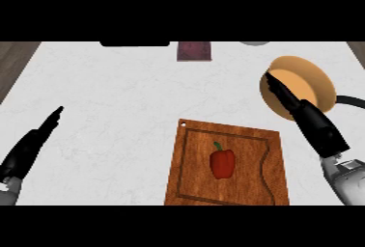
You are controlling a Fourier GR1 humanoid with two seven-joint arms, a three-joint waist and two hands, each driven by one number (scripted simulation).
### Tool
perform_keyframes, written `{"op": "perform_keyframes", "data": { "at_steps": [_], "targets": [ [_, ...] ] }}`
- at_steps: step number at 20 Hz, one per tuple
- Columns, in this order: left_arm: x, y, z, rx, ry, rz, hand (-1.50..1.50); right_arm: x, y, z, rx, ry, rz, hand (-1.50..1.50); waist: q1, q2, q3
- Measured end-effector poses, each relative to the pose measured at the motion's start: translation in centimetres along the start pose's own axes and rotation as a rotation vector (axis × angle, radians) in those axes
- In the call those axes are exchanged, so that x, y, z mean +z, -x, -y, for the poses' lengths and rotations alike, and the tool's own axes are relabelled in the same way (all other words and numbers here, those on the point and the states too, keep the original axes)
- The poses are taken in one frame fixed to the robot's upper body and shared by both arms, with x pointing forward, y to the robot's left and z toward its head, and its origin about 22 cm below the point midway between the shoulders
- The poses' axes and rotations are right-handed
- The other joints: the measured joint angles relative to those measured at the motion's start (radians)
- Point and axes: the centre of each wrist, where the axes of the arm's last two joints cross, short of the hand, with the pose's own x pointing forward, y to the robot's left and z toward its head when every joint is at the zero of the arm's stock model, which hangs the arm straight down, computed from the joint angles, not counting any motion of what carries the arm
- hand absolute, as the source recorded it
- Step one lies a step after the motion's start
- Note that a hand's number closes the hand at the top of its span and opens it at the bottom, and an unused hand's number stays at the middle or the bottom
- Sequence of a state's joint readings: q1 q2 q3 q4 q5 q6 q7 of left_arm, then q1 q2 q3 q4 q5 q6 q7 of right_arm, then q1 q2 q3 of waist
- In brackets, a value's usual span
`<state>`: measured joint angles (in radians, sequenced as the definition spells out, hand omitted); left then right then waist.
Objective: Pick the bell pepper from the cutting board and place it in the pot
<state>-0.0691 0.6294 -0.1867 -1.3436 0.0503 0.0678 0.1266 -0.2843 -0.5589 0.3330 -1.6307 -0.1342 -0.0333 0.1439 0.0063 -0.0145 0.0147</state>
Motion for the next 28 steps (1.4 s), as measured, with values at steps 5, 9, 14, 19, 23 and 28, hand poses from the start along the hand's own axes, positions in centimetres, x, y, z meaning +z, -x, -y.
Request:
{"op": "perform_keyframes", "data": {
  "at_steps": [5,9,14,19,23,28],
  "targets": [
    [-1.3,-4.7,0.5,0.194,-0.067,0.213,0.00,-1.7,-2.3,1.3,-0.157,-0.150,0.188,1.50,0.026,0.014,-0.009],
    [-2.2,-8.5,1.7,0.396,-0.103,0.368,0.00,-2.5,-3.9,4.9,0.018,-0.160,0.292,-1.50,0.028,0.016,-0.015],
    [-2.6,-11.0,2.4,0.535,-0.131,0.450,0.00,-2.3,-0.6,7.5,0.088,-0.235,0.444,-1.50,0.021,0.024,-0.012],
    [-2.6,-11.2,3.0,0.568,-0.142,0.469,0.00,-2.5,0.7,9.5,0.189,-0.340,0.562,-1.50,0.014,0.021,-0.013],
    [-2.4,-10.9,3.4,0.579,-0.153,0.467,0.00,-2.5,-0.3,10.2,0.341,-0.416,0.536,-1.50,0.006,0.017,-0.014],
    [-2.8,-11.1,3.1,0.590,-0.163,0.463,0.00,-2.8,-2.4,8.2,0.513,-0.553,0.483,-1.50,-0.005,0.014,-0.015]
  ]
}}
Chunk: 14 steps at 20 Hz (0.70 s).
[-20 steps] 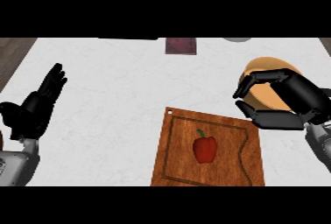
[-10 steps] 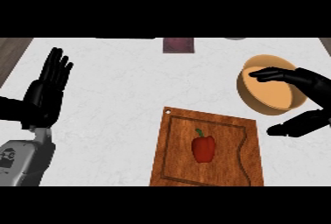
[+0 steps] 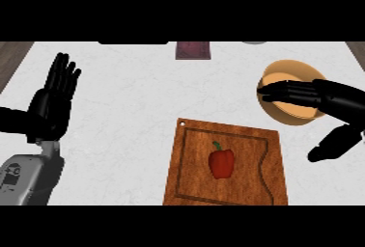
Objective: Pick the bell pepper from the cutting board and place it in the pot
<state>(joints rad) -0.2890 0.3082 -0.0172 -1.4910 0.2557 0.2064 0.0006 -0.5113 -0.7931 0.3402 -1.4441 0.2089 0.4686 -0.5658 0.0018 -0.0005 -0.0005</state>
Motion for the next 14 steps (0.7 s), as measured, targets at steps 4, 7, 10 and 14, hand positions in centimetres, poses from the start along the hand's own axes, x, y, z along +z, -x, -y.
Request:
{"op": "perform_keyframes", "data": {
  "at_steps": [4,7,10,14],
  "targets": [
    [0.2,-0.2,-0.7,0.003,0.000,0.004,0.00,-1.6,-1.7,-0.5,0.045,-0.083,-0.041,-1.50,0.000,-0.001,0.000],
    [0.3,-1.3,-0.6,0.004,-0.001,0.007,0.00,-2.9,-2.7,-2.1,0.063,-0.134,-0.082,-1.50,0.000,-0.002,0.000],
    [0.2,-0.8,-0.2,0.003,-0.005,0.005,0.00,-3.9,-3.8,-2.9,0.074,-0.177,-0.125,-1.50,-0.002,-0.001,0.000],
    [0.0,-0.9,0.6,-0.002,-0.004,0.007,0.00,-5.3,-3.9,-4.6,0.067,-0.220,-0.177,-1.50,-0.001,0.000,0.000]
  ]
}}
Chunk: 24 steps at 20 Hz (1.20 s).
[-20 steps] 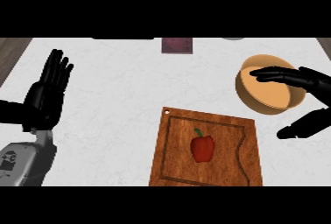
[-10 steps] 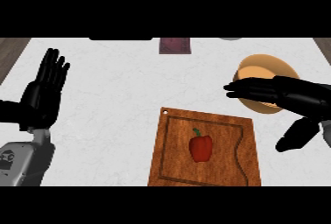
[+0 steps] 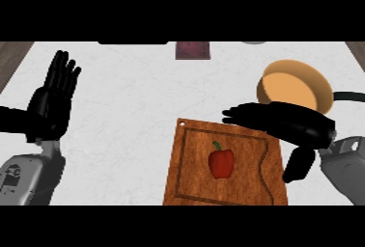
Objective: Pick the bell pepper from the cutting board and place it in the pot
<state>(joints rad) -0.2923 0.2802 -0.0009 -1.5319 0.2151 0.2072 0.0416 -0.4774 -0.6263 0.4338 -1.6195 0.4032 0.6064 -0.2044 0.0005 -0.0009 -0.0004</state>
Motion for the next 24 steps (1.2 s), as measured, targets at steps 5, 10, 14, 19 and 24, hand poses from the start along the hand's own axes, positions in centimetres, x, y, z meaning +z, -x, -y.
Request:
{"op": "perform_keyframes", "data": {
  "at_steps": [5,10,14,19,24],
  "targets": [
    [0.6,0.6,-0.7,0.006,0.005,0.001,0.00,-1.5,0.1,-1.3,-0.005,-0.034,-0.014,-1.50,0.002,0.001,0.000],
    [1.0,1.0,-0.9,0.008,0.004,-0.001,0.00,-2.1,-0.3,-3.4,0.000,-0.024,0.015,-1.50,0.001,0.000,0.000],
    [0.7,1.5,-0.8,0.006,0.005,0.002,0.00,-2.8,-1.1,-4.5,0.007,0.001,0.033,-1.50,0.000,0.001,0.000],
    [0.4,1.1,-0.8,0.008,-0.001,-0.001,0.00,-3.8,-1.5,-5.1,0.043,-0.002,-0.018,-1.50,0.001,0.001,0.000],
    [0.2,0.8,-0.7,-0.002,-0.002,0.003,0.00,-5.3,-0.7,-6.4,0.058,-0.012,-0.058,-1.50,0.002,0.001,0.000]
  ]
}}
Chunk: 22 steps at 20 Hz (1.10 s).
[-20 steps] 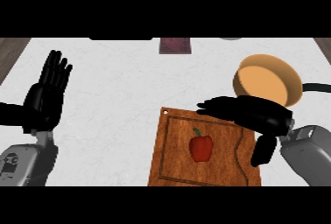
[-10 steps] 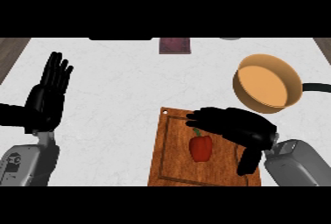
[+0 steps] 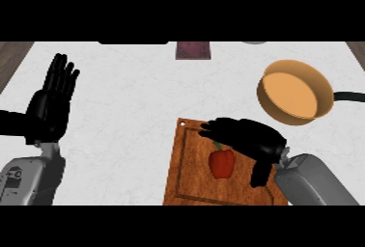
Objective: Pick the bell pepper from the cutting board and place it in the pot
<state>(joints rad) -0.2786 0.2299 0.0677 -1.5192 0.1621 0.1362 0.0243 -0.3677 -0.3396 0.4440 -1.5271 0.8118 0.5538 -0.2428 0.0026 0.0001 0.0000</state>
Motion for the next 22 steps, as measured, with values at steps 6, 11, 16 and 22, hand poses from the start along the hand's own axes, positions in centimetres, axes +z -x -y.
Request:
{"op": "perform_keyframes", "data": {
  "at_steps": [6,11,16,22],
  "targets": [
    [0.6,-0.5,-0.5,0.001,0.008,-0.002,0.00,-1.7,0.3,-1.6,-0.001,0.003,0.009,-1.50,0.001,0.000,0.000],
    [0.9,-1.2,0.1,-0.002,0.002,-0.008,0.00,-3.0,0.3,-2.8,0.002,-0.006,0.024,-1.50,0.001,-0.002,-0.002],
    [0.4,-0.5,0.1,0.004,0.003,-0.005,0.00,-4.6,0.0,-3.5,0.043,-0.041,0.101,1.50,0.000,-0.004,-0.006],
    [0.4,-0.5,0.3,0.010,0.007,-0.005,0.00,-5.4,-1.7,-4.4,0.138,-0.013,0.189,1.50,-0.001,-0.014,-0.014]
  ]
}}
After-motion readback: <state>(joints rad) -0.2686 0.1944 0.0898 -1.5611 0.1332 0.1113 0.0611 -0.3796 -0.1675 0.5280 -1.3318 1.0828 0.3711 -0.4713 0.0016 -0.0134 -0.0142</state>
